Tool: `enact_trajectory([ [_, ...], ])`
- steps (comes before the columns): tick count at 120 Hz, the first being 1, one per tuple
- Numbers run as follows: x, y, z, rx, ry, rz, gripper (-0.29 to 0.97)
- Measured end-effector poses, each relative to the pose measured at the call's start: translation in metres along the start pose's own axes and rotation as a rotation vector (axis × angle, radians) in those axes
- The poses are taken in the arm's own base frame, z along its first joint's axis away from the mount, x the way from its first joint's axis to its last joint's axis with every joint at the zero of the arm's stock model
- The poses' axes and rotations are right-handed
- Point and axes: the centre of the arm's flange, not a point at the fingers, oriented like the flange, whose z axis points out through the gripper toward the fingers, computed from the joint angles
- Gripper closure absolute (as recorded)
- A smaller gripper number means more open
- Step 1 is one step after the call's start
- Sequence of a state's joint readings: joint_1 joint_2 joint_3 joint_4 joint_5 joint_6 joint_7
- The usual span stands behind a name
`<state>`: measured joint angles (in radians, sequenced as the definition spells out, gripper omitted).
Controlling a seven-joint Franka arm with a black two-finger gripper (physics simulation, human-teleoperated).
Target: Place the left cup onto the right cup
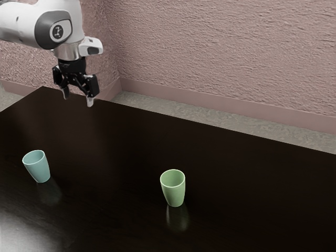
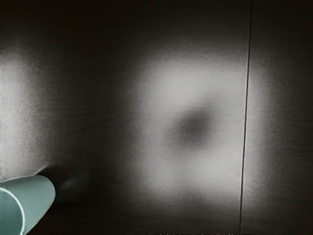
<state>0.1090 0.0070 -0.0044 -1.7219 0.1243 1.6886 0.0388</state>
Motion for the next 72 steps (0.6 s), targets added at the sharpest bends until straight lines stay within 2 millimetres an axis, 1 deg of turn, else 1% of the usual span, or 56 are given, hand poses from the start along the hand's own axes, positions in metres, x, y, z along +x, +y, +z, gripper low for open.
enact_trajectory([
  [14,-0.012,-0.021,0.006,-0.001,0.007,-0.037,0.0],
  [21,-0.021,-0.026,0.009,-0.002,0.012,-0.048,0.0],
  [26,-0.026,-0.023,0.01,-0.002,0.017,-0.042,0.0],
  [36,-0.033,-0.002,0.011,-0.001,0.029,-0.005,0.0],
  [42,-0.037,0.005,0.014,-0.001,0.031,0.008,0.0],
  [53,-0.041,0.005,0.017,-0.002,0.035,0.006,0.0],
  [72,-0.043,-0.005,0.028,-0.006,0.034,-0.013,0.0],
])
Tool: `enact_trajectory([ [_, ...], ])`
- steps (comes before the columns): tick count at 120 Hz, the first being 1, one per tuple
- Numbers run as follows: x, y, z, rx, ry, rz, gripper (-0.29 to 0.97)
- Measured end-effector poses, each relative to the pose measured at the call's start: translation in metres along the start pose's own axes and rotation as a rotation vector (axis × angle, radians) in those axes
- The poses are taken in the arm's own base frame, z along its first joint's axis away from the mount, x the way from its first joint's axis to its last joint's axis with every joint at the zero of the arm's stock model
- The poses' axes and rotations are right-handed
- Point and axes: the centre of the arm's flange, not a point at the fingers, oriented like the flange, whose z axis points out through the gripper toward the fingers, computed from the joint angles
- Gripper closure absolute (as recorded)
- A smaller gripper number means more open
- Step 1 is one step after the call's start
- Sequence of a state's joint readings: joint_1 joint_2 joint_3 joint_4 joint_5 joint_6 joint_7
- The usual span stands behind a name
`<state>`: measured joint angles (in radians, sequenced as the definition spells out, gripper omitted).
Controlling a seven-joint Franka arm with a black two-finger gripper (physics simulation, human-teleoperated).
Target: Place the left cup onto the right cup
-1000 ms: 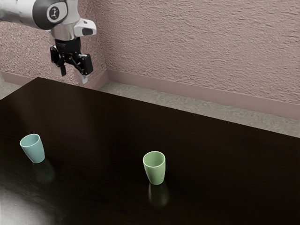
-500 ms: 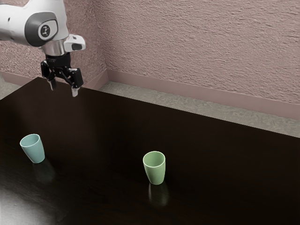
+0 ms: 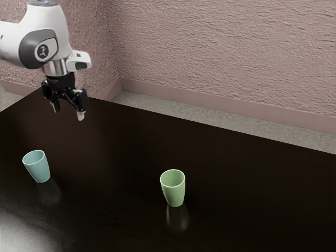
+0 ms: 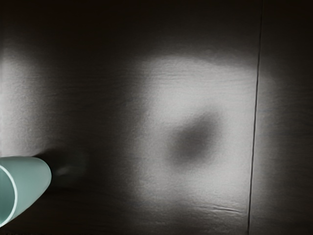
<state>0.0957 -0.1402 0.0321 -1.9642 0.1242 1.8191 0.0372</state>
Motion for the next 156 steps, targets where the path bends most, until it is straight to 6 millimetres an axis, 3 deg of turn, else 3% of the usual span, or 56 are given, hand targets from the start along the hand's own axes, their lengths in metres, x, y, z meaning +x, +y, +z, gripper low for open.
enact_trajectory([
  [97,-0.017,-0.055,0.045,-0.013,-0.008,-0.128,0.0],
  [123,-0.023,-0.063,0.066,-0.017,-0.016,-0.15,0.0],
  [156,-0.027,-0.07,0.079,-0.02,-0.011,-0.171,0.0],
])
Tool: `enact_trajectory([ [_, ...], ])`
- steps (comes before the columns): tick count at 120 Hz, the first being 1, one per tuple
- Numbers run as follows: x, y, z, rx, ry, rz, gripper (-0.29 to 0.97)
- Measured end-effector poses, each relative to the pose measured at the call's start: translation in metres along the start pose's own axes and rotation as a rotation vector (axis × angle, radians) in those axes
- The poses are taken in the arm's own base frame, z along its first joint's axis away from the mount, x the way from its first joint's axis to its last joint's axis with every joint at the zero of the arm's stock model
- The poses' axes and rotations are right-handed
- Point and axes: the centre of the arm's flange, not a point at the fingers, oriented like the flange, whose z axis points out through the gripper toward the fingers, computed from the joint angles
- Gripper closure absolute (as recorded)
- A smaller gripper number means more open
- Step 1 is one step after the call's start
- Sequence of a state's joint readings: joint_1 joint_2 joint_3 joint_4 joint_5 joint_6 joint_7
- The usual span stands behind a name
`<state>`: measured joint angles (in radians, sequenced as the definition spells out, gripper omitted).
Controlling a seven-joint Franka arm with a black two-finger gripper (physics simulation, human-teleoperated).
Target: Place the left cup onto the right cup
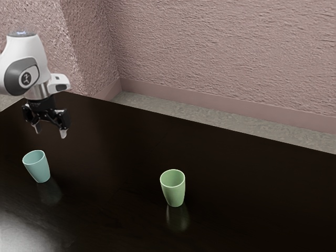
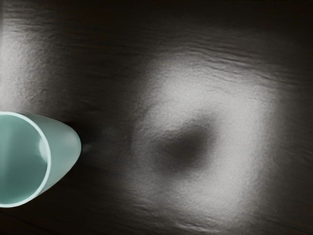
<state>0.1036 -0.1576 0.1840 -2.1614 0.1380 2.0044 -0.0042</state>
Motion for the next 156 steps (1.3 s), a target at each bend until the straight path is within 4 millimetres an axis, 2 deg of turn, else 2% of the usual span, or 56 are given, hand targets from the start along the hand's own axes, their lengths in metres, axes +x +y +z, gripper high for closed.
enact_trajectory([
  [36,-0.005,-0.02,0.017,-0.009,-0.003,-0.049,0.0],
  [80,-0.005,-0.027,0.022,-0.01,0.0,-0.108,0.0],
  [97,-0.009,-0.028,0.033,-0.012,-0.017,-0.133,0.0],
  [120,-0.01,-0.041,0.043,-0.014,-0.019,-0.176,0.0],
  [156,-0.006,-0.057,0.041,-0.005,-0.002,-0.194,0.0],
])
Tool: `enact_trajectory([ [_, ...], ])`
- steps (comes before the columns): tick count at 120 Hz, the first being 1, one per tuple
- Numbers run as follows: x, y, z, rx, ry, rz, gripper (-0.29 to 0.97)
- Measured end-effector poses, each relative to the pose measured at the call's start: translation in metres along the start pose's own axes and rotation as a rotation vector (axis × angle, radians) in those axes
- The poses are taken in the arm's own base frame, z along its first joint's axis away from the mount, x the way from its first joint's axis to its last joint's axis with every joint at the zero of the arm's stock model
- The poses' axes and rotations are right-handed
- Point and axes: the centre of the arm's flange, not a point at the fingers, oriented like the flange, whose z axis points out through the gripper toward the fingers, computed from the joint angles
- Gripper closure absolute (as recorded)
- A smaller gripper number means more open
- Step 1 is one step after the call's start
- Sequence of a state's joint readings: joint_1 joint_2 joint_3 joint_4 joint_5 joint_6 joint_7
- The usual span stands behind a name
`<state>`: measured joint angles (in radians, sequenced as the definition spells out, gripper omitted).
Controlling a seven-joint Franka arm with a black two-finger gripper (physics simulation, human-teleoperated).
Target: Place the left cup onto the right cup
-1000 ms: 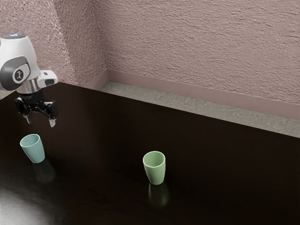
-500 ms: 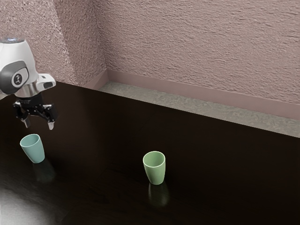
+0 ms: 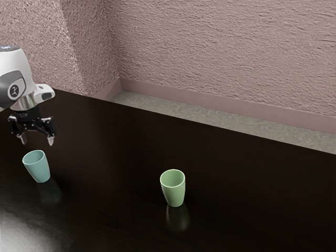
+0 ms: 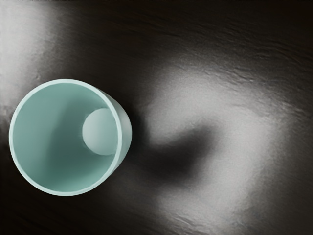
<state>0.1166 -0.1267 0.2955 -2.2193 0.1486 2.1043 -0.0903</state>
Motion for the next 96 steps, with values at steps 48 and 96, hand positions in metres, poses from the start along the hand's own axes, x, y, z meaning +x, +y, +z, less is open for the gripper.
enact_trajectory([
  [48,0.012,-0.014,0.013,0.017,-0.004,0.01,0.0],
  [96,0.022,-0.028,0.041,0.025,-0.014,0.021,0.0],
])
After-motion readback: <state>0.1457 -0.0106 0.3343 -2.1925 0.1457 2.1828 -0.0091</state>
